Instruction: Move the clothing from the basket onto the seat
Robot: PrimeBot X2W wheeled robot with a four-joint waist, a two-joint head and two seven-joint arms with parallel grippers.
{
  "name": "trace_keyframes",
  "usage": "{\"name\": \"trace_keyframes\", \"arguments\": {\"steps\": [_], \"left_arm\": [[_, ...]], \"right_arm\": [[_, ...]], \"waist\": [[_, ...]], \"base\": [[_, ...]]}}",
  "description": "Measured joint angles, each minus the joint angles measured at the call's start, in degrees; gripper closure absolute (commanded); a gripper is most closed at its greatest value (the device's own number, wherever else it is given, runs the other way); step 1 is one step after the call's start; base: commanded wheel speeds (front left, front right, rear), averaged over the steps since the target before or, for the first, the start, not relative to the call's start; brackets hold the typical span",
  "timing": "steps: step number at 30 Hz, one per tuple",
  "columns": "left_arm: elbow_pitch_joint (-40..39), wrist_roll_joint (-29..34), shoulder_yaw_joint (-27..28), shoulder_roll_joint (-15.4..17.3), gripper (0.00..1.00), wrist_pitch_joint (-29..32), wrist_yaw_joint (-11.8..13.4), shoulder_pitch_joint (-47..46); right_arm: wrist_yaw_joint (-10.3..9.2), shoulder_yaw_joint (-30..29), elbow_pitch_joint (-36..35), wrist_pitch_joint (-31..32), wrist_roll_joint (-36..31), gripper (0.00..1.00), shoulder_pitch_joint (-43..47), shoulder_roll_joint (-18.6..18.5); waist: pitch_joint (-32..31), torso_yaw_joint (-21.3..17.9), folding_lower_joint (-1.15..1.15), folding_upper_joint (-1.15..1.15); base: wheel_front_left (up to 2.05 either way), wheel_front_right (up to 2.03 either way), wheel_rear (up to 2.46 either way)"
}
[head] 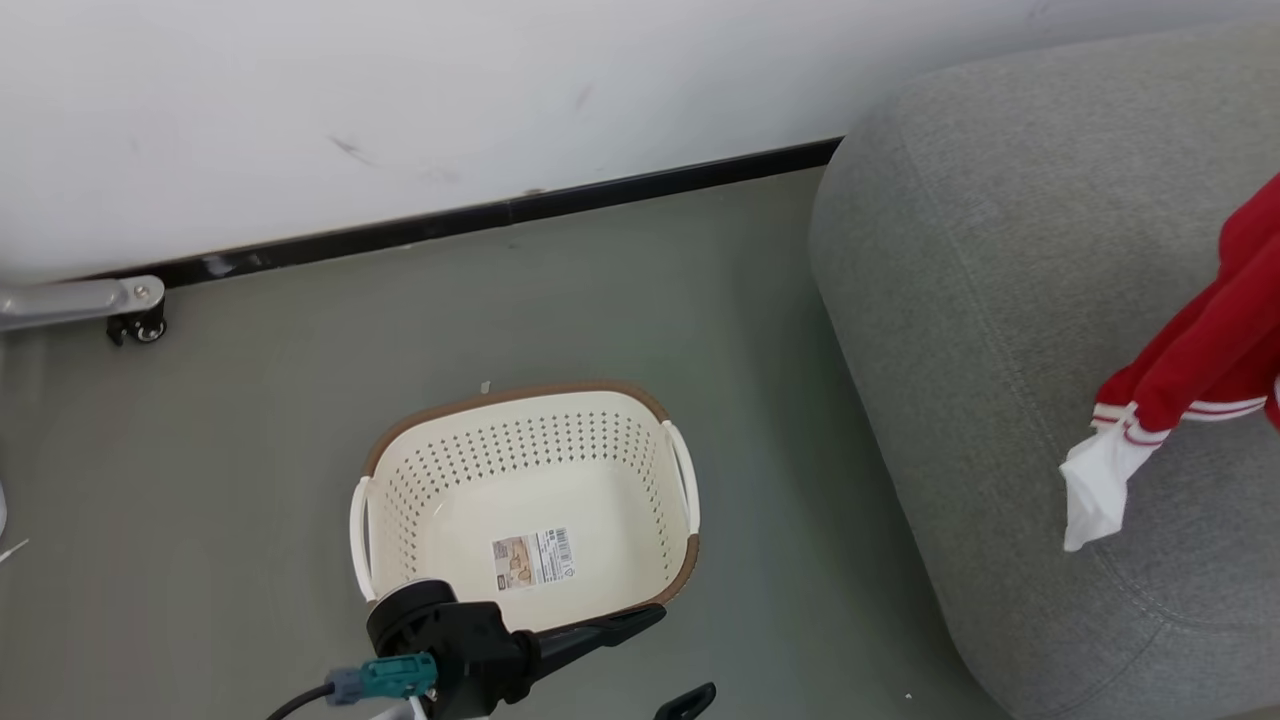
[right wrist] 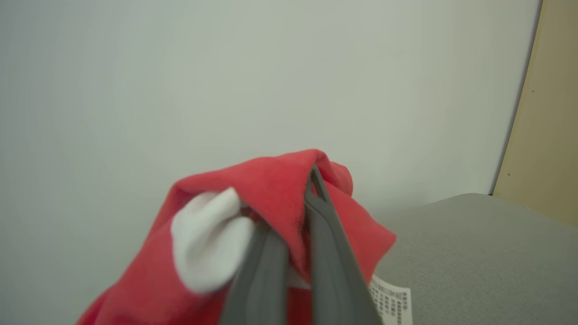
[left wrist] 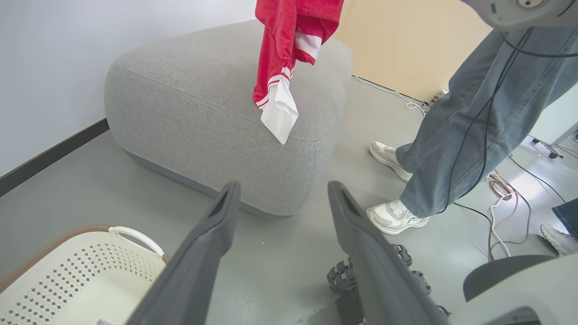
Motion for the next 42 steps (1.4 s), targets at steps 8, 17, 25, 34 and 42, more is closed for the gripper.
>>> {"name": "trace_keyframes", "arguments": {"steps": [8, 17, 25, 34, 42], "left_arm": [[-1.24, 0.6, -0.01, 1.52, 0.0, 0.58, -0.01, -0.01], [-2.71, 0.6, -0.01, 4.0, 0.0, 2.1, -0.02, -0.05], [-3.75, 1.18, 0.09, 5.56, 0.0, 3.0, -0.13, -0.43], [-4.56, 1.49, 0.09, 6.65, 0.0, 3.1, -0.65, -1.22], [-4.85, 1.51, 0.27, 7.24, 0.0, 3.11, -0.69, -1.47]], "right_arm": [[-0.01, -4.66, 3.16, -0.18, -3.97, 1.0, -3.16, 1.64], [0.0, -11.57, 5.72, -1.12, -7.32, 1.0, -4.67, 2.22], [-0.01, -21.59, 6.98, -1.7, -11.6, 1.0, -6.99, 1.99], [-0.01, -28.49, 5.27, -2.09, -18.57, 1.0, -8.96, 4.35], [-0.01, -30.89, 6.86, -2.09, -21.06, 1.0, -8.84, 9.54]], "waist": [[2.73, 2.04, 0.0, 0.0], [5.69, 3.41, 0.0, 0.0], [8.09, 3.82, 0.0, 0.0], [10.12, 3.28, 0.0, 0.0], [11.59, 3.03, 0.0, 0.0]], "base": [[0.0, 0.0, 0.0], [0.0, 0.0, 0.0], [0.0, 0.0, 0.0], [0.0, 0.0, 0.0], [0.0, 0.0, 0.0]]}}
